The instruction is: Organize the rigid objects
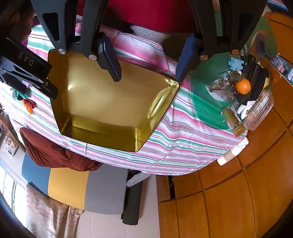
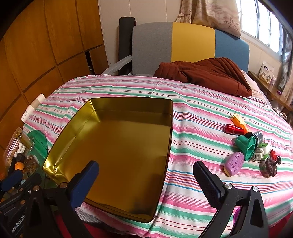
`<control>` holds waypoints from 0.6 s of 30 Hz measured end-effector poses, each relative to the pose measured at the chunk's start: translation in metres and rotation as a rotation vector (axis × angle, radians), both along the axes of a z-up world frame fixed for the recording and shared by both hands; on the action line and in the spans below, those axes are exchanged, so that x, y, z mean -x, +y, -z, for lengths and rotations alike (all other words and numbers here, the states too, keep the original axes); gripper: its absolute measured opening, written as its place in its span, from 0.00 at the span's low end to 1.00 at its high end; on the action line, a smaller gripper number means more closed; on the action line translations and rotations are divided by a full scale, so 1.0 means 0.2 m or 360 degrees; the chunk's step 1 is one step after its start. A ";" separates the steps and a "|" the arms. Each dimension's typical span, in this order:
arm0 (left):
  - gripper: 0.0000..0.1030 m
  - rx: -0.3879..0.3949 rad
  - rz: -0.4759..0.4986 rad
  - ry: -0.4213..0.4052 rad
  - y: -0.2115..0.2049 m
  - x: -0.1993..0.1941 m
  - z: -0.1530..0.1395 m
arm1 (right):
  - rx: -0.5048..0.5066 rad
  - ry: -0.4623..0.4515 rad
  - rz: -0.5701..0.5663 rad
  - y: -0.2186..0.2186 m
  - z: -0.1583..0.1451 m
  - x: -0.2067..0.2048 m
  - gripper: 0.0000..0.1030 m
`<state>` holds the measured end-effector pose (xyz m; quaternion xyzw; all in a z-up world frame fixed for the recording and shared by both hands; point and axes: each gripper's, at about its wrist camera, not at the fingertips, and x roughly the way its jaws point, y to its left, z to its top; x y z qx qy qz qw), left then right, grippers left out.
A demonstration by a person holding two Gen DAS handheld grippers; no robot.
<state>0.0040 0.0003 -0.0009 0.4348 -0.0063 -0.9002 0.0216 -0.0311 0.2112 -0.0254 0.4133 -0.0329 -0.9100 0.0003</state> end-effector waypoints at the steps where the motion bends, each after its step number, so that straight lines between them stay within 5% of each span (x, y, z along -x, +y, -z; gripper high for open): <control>1: 0.60 0.0003 0.0002 0.0000 0.00 0.00 0.00 | 0.0002 0.0000 0.0001 0.00 0.00 0.00 1.00; 18: 0.61 -0.0064 0.0161 -0.0061 0.12 -0.01 0.05 | 0.0117 -0.0002 0.0137 0.26 -0.02 -0.07 1.00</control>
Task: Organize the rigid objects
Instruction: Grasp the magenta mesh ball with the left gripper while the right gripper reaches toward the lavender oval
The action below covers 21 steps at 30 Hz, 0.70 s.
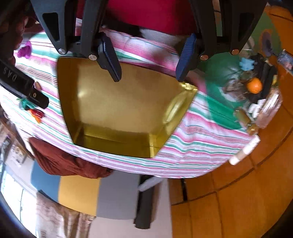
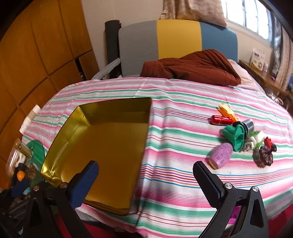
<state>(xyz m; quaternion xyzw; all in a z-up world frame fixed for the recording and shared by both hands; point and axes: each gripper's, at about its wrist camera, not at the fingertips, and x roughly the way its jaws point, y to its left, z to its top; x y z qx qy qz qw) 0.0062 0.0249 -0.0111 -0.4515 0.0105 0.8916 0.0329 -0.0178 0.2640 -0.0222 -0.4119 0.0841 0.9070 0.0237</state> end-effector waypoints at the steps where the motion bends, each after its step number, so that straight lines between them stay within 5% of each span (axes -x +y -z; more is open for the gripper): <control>1: 0.61 -0.0046 0.0035 -0.0008 0.01 0.00 0.00 | 0.0014 0.0008 0.0026 0.04 0.00 -0.01 1.00; 5: 0.61 -0.0261 0.0283 0.0044 0.10 -0.06 0.01 | 0.0089 0.0043 0.0152 0.26 -0.02 -0.06 1.00; 11: 0.61 -0.0202 0.0690 0.0058 0.41 -0.13 0.02 | 0.0184 0.0060 0.0414 0.67 -0.03 -0.19 1.00; 14: 0.61 -0.0294 0.0877 -0.0038 0.57 -0.13 0.05 | 0.0108 0.0119 0.0525 0.85 -0.06 -0.24 1.00; 18: 0.61 -0.0202 0.1064 -0.0007 0.83 -0.15 0.07 | -0.0060 0.0202 0.0693 1.04 -0.11 -0.28 1.00; 21: 0.61 -0.0199 0.1258 -0.0056 1.02 -0.15 0.12 | -0.0009 0.0186 0.0777 1.15 -0.09 -0.31 1.00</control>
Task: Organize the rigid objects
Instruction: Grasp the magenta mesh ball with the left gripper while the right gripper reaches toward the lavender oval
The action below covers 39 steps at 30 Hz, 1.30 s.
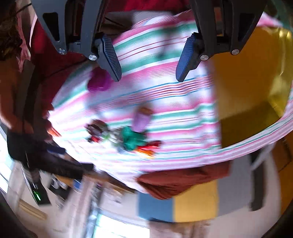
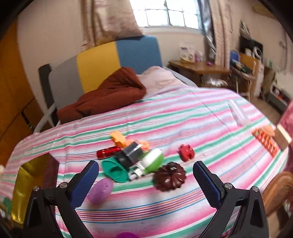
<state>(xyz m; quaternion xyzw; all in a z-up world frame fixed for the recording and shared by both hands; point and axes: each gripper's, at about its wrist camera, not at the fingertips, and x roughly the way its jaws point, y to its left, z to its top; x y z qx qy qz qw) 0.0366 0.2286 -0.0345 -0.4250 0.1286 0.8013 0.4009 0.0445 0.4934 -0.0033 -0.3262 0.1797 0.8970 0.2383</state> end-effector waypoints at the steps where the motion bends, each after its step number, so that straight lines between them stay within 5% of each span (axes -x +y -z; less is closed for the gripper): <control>1: 0.61 0.0001 0.0056 -0.0001 0.06 -0.01 0.02 | 0.0061 0.0006 0.0040 0.04 0.01 -0.01 1.00; 9: 0.61 -0.0019 0.0335 -0.0093 0.34 -0.09 0.13 | 0.0488 0.0126 0.0302 0.29 0.14 -0.17 1.00; 13: 0.61 0.0026 0.0399 -0.0050 0.42 -0.14 0.17 | 0.0548 0.0211 0.0348 0.31 0.15 -0.21 1.00; 17: 0.61 0.0057 0.0452 -0.0059 0.51 -0.16 0.23 | 0.0560 0.0146 0.0311 0.30 0.18 -0.15 1.00; 20: 0.42 0.0089 0.0484 -0.0002 0.57 -0.19 0.26 | 0.0578 0.0092 0.0287 0.30 0.20 -0.12 1.00; 22: 0.40 0.0089 0.0497 0.0009 0.58 -0.20 0.26 | 0.0597 0.0046 0.0282 0.31 0.22 -0.10 1.00; 27: 0.40 -0.0021 0.0446 -0.0042 0.49 -0.15 0.27 | 0.0591 0.0008 0.0258 0.31 0.23 -0.08 1.00; 39: 0.40 -0.0206 -0.0002 -0.0192 0.11 0.08 0.27 | 0.0510 -0.0252 0.0191 0.25 0.27 0.02 1.00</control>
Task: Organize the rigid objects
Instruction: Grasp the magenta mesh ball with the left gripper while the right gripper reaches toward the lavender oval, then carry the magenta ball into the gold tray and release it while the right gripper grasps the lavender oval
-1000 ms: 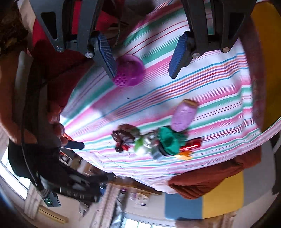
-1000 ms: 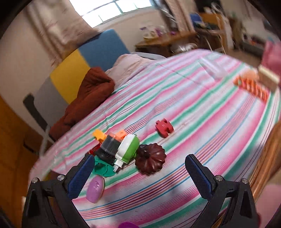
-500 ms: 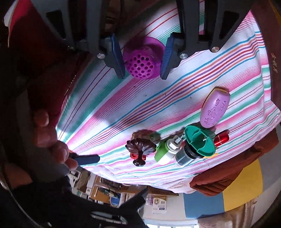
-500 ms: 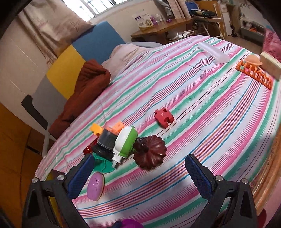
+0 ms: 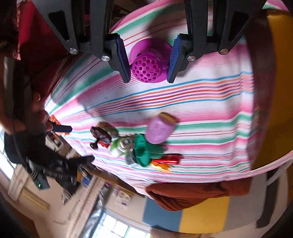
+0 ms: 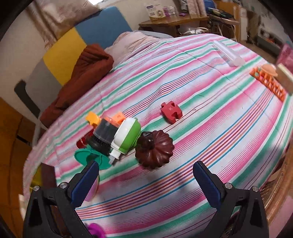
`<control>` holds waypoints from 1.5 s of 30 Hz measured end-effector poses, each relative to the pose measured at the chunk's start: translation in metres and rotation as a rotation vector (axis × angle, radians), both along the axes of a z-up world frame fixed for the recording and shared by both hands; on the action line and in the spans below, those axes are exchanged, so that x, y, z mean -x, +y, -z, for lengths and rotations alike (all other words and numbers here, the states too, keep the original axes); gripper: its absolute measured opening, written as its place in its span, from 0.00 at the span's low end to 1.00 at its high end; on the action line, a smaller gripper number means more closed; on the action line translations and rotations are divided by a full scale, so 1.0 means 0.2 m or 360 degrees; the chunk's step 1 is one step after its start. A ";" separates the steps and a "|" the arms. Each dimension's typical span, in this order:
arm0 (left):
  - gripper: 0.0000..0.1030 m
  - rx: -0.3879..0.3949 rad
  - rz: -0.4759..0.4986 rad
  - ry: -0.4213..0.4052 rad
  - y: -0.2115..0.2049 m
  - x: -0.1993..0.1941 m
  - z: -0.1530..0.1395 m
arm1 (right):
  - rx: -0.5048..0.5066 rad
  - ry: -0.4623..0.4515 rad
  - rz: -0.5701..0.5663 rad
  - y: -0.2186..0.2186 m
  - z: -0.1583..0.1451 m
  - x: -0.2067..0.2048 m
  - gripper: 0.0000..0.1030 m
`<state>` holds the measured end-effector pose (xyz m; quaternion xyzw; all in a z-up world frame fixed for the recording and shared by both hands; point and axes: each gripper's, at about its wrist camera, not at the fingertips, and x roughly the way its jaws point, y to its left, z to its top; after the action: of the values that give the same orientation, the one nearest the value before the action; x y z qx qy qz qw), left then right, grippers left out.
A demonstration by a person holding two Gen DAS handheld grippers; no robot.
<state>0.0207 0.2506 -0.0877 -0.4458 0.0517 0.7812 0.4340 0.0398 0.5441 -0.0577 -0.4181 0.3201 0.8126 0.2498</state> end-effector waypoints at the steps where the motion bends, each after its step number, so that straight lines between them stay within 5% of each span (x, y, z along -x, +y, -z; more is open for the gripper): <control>1: 0.40 -0.0013 -0.0017 0.0003 -0.03 0.00 -0.01 | -0.0017 -0.0038 -0.0037 -0.02 0.00 0.02 1.00; 8: 0.40 -0.0116 -0.0043 0.0066 -0.22 -0.07 -0.11 | -0.0181 -0.0216 -0.0375 -0.30 0.01 0.20 0.94; 18: 0.40 -0.0202 -0.0168 0.0246 -0.52 -0.16 -0.29 | 0.0120 -0.0291 -0.0367 -0.48 0.23 0.43 0.69; 24: 0.40 -0.0232 -0.0296 0.0253 -0.70 -0.16 -0.31 | 0.0134 -0.0217 -0.0308 -0.50 0.28 0.48 0.66; 31: 0.40 -0.0262 -0.0421 0.0229 -0.84 -0.12 -0.31 | -0.0095 -0.0144 -0.0482 -0.59 0.28 0.50 0.43; 39: 0.40 -0.0252 -0.0570 0.0220 -0.96 -0.02 -0.31 | 0.0056 -0.0036 -0.0512 -0.57 0.30 0.50 0.38; 45: 0.40 -0.0143 -0.0724 0.0218 -1.08 0.14 -0.29 | 0.0014 -0.0041 -0.0551 -0.60 0.29 0.49 0.38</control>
<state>-0.0076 0.0350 -0.0288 -0.3722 -0.0554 0.8888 0.2617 -0.0589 0.4237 -0.1154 -0.4783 0.2437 0.8367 0.1084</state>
